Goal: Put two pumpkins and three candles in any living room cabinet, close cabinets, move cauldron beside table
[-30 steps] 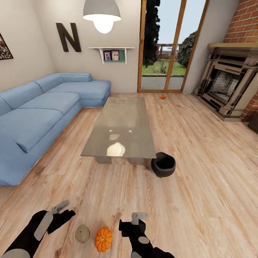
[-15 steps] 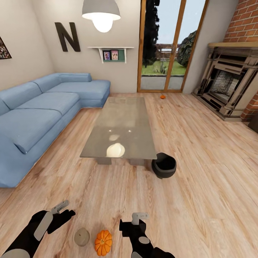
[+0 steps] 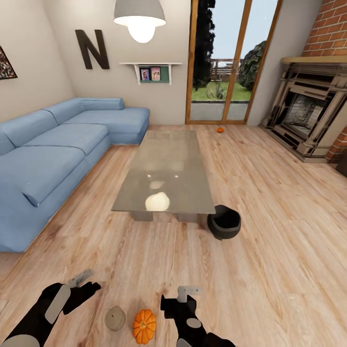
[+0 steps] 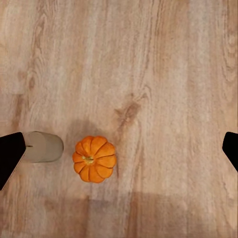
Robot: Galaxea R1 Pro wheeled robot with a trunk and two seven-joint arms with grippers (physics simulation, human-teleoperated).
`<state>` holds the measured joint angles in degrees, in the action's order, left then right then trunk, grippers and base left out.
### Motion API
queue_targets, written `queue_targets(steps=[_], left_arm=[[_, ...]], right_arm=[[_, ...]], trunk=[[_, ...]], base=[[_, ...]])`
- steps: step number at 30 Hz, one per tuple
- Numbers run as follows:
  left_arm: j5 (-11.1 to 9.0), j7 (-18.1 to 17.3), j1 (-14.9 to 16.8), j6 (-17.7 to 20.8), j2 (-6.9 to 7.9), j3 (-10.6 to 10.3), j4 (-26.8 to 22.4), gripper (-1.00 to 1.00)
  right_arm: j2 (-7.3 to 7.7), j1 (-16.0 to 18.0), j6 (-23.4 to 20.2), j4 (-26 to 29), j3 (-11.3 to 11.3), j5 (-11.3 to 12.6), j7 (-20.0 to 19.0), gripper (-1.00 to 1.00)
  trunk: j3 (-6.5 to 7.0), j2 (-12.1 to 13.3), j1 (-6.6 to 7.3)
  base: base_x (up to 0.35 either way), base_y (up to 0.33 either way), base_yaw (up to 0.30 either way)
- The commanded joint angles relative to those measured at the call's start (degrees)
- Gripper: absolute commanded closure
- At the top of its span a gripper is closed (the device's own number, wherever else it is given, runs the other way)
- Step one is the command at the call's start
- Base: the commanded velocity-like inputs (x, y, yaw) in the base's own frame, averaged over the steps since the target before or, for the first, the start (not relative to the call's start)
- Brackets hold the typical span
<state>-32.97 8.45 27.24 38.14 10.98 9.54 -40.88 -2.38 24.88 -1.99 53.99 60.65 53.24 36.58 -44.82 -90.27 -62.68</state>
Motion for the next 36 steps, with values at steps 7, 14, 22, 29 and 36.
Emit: queue_targets(steps=[7,14,22,29,36], left_arm=[[-0.5,0.4,0.0,0.2,0.01,0.0,-0.1,-1.0],[-0.1,0.4,0.0,-3.6,-0.12,-0.3,-0.1,-1.0],[0.1,0.4,0.0,-4.2,-0.23,-0.7,-0.1,-1.0],[0.0,0.4,0.0,-4.2,-0.27,-0.8,-0.1,-1.0],[-0.1,0.4,0.0,-4.2,-0.18,-0.5,-0.5,-1.0]], right_arm=[[-0.16,0.1,-2.3,2.9,-0.1,0.1,-0.3,-1.0],[-0.57,0.2,-28.3,11.7,-22.5,0.6,0.0,-1.0],[-0.16,0.3,-36.8,13.1,-32.7,0.7,0.4,-1.0],[0.0,0.4,-37.7,13.7,-33.6,0.9,0.9,-1.0],[-0.01,0.4,-42.7,19.7,-37.4,1.2,1.1,-1.0]], trunk=[[-0.05,0.0,0.0],[-0.05,0.0,0.0],[-0.05,0.0,0.0],[-0.05,0.0,0.0],[-0.23,-0.4,-0.22]], base=[[0.005,0.279,0.0],[0.007,0.054,0.0],[0.0,0.002,0.0],[0.0,0.0,0.0],[0.0,0.0,0.0]])
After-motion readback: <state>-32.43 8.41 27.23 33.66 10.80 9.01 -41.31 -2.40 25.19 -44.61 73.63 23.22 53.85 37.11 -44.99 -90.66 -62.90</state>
